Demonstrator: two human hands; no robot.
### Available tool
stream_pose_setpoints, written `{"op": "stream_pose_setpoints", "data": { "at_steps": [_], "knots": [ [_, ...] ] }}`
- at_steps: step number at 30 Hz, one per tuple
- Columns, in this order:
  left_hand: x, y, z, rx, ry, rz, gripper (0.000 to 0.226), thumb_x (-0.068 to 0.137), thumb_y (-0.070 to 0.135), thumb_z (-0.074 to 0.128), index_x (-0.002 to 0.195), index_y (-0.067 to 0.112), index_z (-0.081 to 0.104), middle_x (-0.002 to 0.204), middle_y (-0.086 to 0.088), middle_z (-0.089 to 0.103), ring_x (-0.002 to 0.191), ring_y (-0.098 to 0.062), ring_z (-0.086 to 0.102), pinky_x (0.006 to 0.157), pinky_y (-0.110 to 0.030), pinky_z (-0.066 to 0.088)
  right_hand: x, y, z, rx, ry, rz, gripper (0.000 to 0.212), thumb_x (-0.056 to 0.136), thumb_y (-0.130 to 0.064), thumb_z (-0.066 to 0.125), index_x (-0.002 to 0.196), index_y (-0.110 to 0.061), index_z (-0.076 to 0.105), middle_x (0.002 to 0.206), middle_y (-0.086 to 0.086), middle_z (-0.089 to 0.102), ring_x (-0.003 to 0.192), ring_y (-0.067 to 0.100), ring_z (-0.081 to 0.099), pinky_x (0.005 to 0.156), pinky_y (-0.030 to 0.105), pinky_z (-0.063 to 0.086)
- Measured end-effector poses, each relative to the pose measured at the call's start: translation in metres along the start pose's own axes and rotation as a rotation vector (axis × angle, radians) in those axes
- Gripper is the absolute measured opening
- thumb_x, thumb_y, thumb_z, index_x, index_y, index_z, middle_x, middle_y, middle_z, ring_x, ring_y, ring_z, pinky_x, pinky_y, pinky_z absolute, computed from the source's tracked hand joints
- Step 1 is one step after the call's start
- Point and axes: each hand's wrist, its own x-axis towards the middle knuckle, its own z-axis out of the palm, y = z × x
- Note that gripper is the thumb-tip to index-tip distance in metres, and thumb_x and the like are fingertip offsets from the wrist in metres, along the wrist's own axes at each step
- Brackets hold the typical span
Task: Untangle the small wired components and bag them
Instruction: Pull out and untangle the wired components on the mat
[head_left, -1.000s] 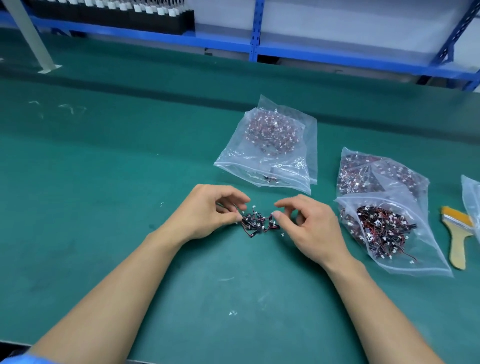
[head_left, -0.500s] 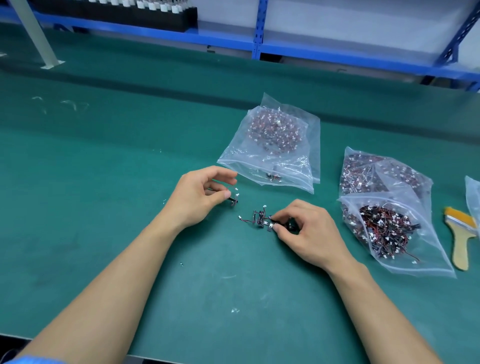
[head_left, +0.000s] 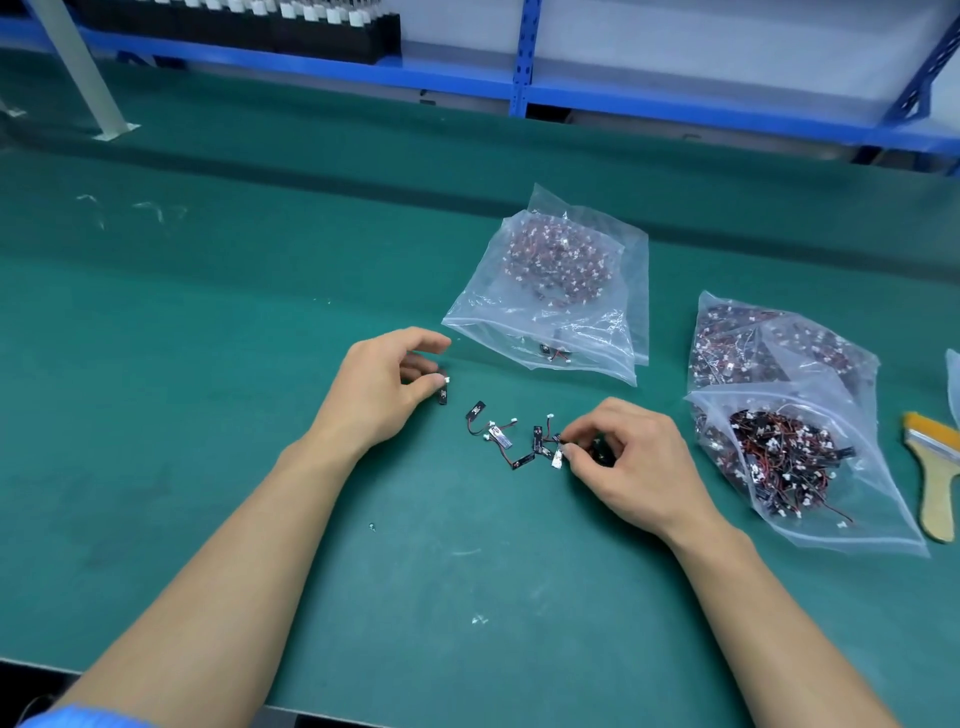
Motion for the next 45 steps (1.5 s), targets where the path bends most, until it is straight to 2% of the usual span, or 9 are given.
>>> {"op": "stream_pose_setpoints", "data": {
  "at_steps": [5, 8, 13, 19, 27, 33, 38, 42, 45],
  "knots": [
    [0.0, 0.0, -0.001, 0.13, 0.047, 0.09, 0.036, 0.087, 0.007, 0.07, 0.117, 0.027, 0.069, 0.112, 0.011, 0.065, 0.099, -0.011, 0.059, 0.092, -0.028, 0.048, 0.001, -0.004, -0.001, 0.028, 0.064, -0.029, 0.009, 0.076, -0.026, 0.072, 0.083, -0.031, 0.073, 0.077, -0.018, 0.06, 0.065, 0.001, 0.053, 0.061, 0.017, 0.035],
    [-0.004, 0.004, -0.001, 0.154, 0.053, 0.198, 0.03, 0.084, 0.008, 0.072, 0.103, 0.031, 0.067, 0.103, 0.018, 0.063, 0.094, -0.01, 0.051, 0.086, -0.024, 0.043, 0.002, -0.007, 0.001, 0.038, 0.078, -0.053, 0.011, 0.079, -0.029, 0.072, 0.09, -0.03, 0.074, 0.085, -0.016, 0.059, 0.067, 0.005, 0.052, 0.061, 0.023, 0.038],
    [-0.01, 0.013, 0.007, 0.176, -0.162, 0.354, 0.019, 0.077, 0.026, 0.085, 0.093, 0.031, 0.076, 0.1, 0.014, 0.06, 0.097, -0.015, 0.045, 0.09, -0.035, 0.043, 0.006, -0.018, 0.009, -0.029, -0.009, -0.231, 0.019, 0.082, -0.034, 0.076, 0.099, -0.024, 0.077, 0.101, -0.006, 0.054, 0.088, 0.013, 0.045, 0.08, 0.032, 0.043],
    [-0.011, 0.014, 0.011, 0.302, -0.246, 0.345, 0.011, 0.079, 0.035, 0.083, 0.088, 0.039, 0.077, 0.111, 0.018, 0.056, 0.107, -0.009, 0.039, 0.1, -0.04, 0.032, 0.006, -0.019, 0.013, -0.131, -0.104, -0.252, 0.009, 0.083, -0.034, 0.079, 0.089, -0.028, 0.078, 0.104, -0.004, 0.054, 0.094, 0.016, 0.039, 0.083, 0.04, 0.045],
    [-0.009, 0.007, 0.007, 0.372, -0.171, 0.299, 0.01, 0.079, 0.035, 0.081, 0.077, 0.04, 0.072, 0.109, 0.023, 0.057, 0.106, -0.004, 0.037, 0.092, -0.031, 0.026, 0.002, -0.01, 0.005, -0.081, -0.071, -0.17, 0.007, 0.081, -0.027, 0.08, 0.078, -0.026, 0.073, 0.094, -0.011, 0.053, 0.092, 0.014, 0.041, 0.081, 0.03, 0.042],
    [-0.01, 0.011, 0.013, 0.326, -0.089, 0.387, 0.02, 0.081, 0.028, 0.08, 0.098, 0.034, 0.073, 0.107, 0.022, 0.06, 0.103, -0.007, 0.04, 0.09, -0.029, 0.026, 0.0, -0.013, 0.0, 0.069, -0.026, -0.147, 0.004, 0.08, -0.026, 0.075, 0.077, -0.023, 0.074, 0.098, -0.011, 0.054, 0.097, 0.015, 0.045, 0.086, 0.02, 0.038],
    [-0.018, 0.024, 0.031, 0.349, -0.197, 0.493, 0.024, 0.088, 0.028, 0.072, 0.11, 0.039, 0.072, 0.101, 0.018, 0.06, 0.1, -0.009, 0.04, 0.086, -0.026, 0.023, 0.001, -0.017, -0.002, 0.149, 0.061, -0.115, 0.005, 0.078, -0.019, 0.075, 0.074, -0.02, 0.073, 0.093, -0.007, 0.058, 0.096, 0.019, 0.05, 0.088, 0.019, 0.036],
    [-0.018, 0.029, 0.04, 0.439, -0.244, 0.508, 0.027, 0.094, 0.036, 0.063, 0.121, 0.038, 0.069, 0.107, 0.017, 0.059, 0.104, -0.013, 0.041, 0.094, -0.031, 0.029, 0.002, -0.017, -0.005, 0.177, 0.205, -0.097, 0.006, 0.077, -0.016, 0.074, 0.072, -0.016, 0.072, 0.09, -0.005, 0.059, 0.093, 0.024, 0.051, 0.087, 0.025, 0.038],
    [-0.018, 0.03, 0.041, 0.474, -0.248, 0.531, 0.026, 0.096, 0.041, 0.061, 0.12, 0.038, 0.071, 0.105, 0.014, 0.059, 0.104, -0.014, 0.043, 0.096, -0.032, 0.03, 0.004, -0.017, -0.003, 0.156, 0.281, -0.046, 0.007, 0.079, -0.018, 0.074, 0.073, -0.017, 0.072, 0.09, -0.004, 0.059, 0.092, 0.024, 0.051, 0.087, 0.021, 0.038]
  ]
}}
